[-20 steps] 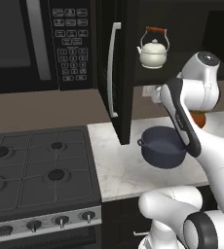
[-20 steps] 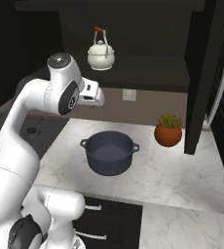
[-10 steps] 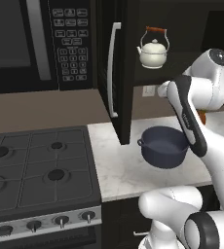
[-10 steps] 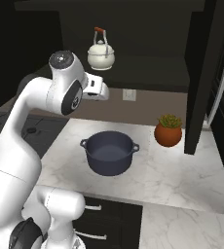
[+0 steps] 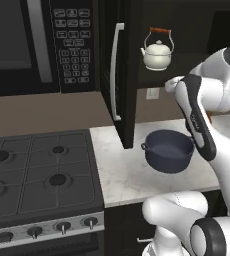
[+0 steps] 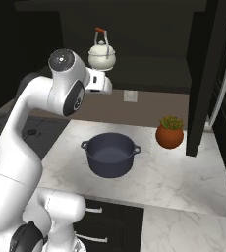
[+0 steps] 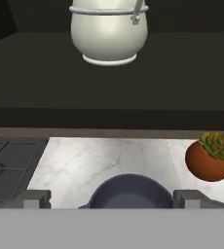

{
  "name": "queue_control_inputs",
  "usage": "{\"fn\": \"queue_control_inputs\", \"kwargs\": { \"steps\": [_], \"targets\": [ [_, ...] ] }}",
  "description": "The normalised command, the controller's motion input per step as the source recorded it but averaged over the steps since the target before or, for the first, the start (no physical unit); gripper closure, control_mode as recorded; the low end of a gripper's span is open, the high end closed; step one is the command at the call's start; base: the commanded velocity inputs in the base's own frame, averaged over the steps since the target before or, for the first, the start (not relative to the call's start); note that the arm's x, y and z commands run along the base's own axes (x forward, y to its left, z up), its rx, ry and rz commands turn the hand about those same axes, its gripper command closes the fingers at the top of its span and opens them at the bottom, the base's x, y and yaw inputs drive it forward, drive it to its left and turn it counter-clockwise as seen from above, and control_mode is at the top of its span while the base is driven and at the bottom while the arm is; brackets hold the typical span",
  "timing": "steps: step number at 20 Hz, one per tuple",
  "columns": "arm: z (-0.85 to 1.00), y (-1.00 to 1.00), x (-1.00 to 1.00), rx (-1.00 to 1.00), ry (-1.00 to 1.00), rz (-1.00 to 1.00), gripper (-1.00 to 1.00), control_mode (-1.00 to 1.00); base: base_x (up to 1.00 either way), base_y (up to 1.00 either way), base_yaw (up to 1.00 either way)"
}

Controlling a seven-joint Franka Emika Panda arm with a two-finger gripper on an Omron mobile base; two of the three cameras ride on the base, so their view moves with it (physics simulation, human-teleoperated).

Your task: Pick the kettle from the cabinet and place it on a stove burner. Then pick the pot from the counter and place it on another stove burner. Finally, turn both burners on.

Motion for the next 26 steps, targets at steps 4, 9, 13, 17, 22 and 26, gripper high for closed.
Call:
{"fn": "queue_control_inputs", "kwargs": {
  "steps": [4, 9, 13, 17, 22, 26],
  "targets": [
    [0.33, -0.01, 0.08, 0.0, -0.14, 0.0, -1.0, -1.0, 0.0, 0.0, 0.0],
    [0.33, 0.0, 0.08, 0.0, -0.15, 0.0, -1.0, -1.0, 0.0, 0.0, 0.0],
    [0.32, 0.0, 0.08, 0.0, -0.14, 0.0, -1.0, -1.0, 0.0, 0.0, 0.0],
    [0.3, 0.0, 0.09, 0.0, -0.14, 0.0, -1.0, -1.0, 0.0, 0.0, 0.0],
    [0.28, 0.0, 0.08, 0.0, -0.14, 0.0, -1.0, -1.0, 0.0, 0.0, 0.0],
    [0.26, -0.01, 0.12, 0.0, -0.13, 0.0, -1.0, -1.0, 0.0, 0.0, 0.0]
  ]
}}
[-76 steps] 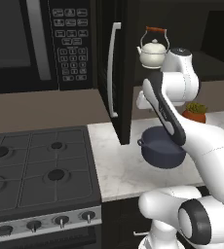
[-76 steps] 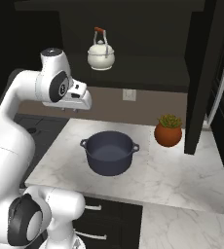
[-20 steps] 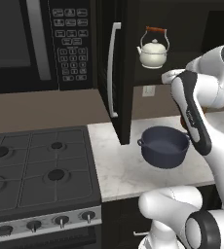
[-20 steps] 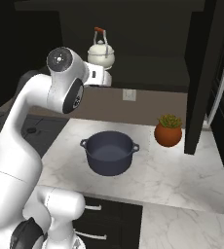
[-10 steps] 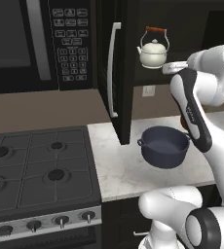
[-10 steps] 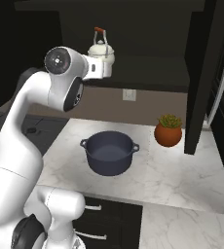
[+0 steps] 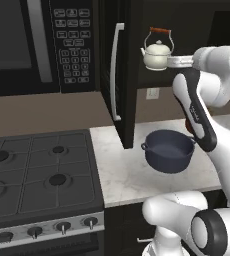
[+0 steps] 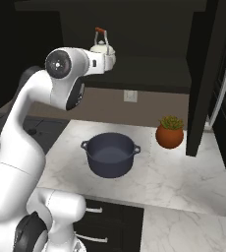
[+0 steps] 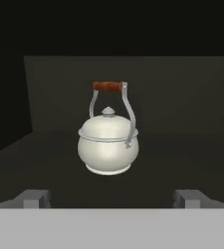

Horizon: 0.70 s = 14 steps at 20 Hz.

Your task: Pick the kettle from the cabinet and place it on a stove burner. Then pick the pot from the counter and place it on another stove burner. Finally, turn both burners on.

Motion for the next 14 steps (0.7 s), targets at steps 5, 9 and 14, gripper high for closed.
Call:
{"fn": "queue_control_inputs", "kwargs": {
  "steps": [5, 9, 14],
  "targets": [
    [0.24, 0.0, 0.13, 0.0, -0.1, 0.0, -1.0, -1.0, 0.0, 0.0, 0.0],
    [0.2, -0.01, 0.16, 0.0, -0.04, 0.0, -1.0, -1.0, 0.0, 0.0, 0.0],
    [0.01, 0.0, 0.18, 0.0, 0.0, 0.0, -1.0, -1.0, 0.0, 0.0, 0.0]
  ]
}}
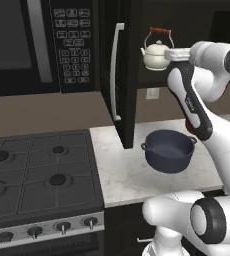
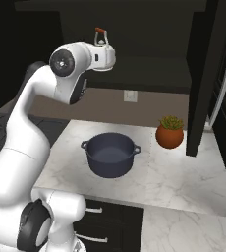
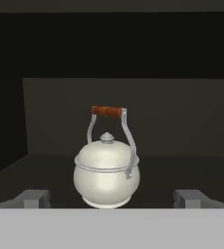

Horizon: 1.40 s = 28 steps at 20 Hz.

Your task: Pick the kettle from the cabinet and place it on a stove burner. Then pick the pot from the counter and place it on another stove burner. Finally, turn both burners on.

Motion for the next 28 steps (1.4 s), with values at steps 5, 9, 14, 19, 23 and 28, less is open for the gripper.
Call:
{"fn": "queue_control_inputs", "kwargs": {
  "steps": [5, 9, 14, 19, 23, 28],
  "targets": [
    [0.0, 0.0, 0.21, 0.0, 0.0, 0.0, -1.0, -1.0, 0.0, 0.0, 0.0],
    [0.0, 0.0, 0.09, 0.0, 0.0, 0.0, -1.0, -1.0, 0.0, 0.0, 0.0],
    [0.0, 0.0, 0.26, 0.0, 0.0, 0.0, -1.0, -1.0, 0.0, 0.0, 0.0],
    [0.0, -0.01, 0.26, 0.0, 0.0, 0.01, -1.0, -1.0, 0.0, 0.0, 0.0],
    [0.0, -0.21, 0.29, 0.0, 0.0, 0.05, -1.0, -1.0, 0.0, 0.0, 0.0],
    [0.0, -0.4, 0.4, 0.02, 0.0, 0.09, -1.0, -1.0, 0.0, 0.0, 0.0]
  ]
}}
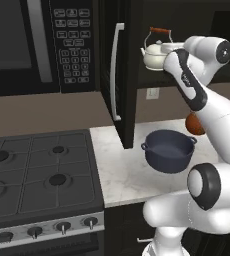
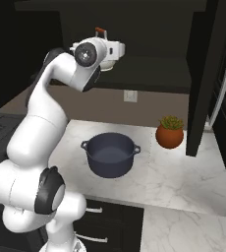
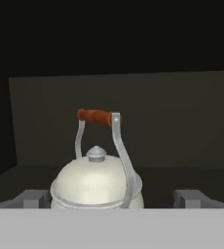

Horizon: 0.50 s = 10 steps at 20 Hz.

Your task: Pick the kettle from the cabinet and place it on a stove burner. Then pick the pot from the counter and place it on another stove burner. Finally, turn both burners on.

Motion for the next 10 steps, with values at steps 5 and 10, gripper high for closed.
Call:
{"fn": "queue_control_inputs", "kwargs": {
  "steps": [5, 10],
  "targets": [
    [0.0, -0.1, 0.32, 0.0, 0.0, 0.07, -1.0, -1.0, 0.0, 0.0, 0.0],
    [0.0, 0.0, 0.22, 0.0, 0.0, 0.06, -1.0, -1.0, 0.0, 0.0, 0.0]
  ]
}}
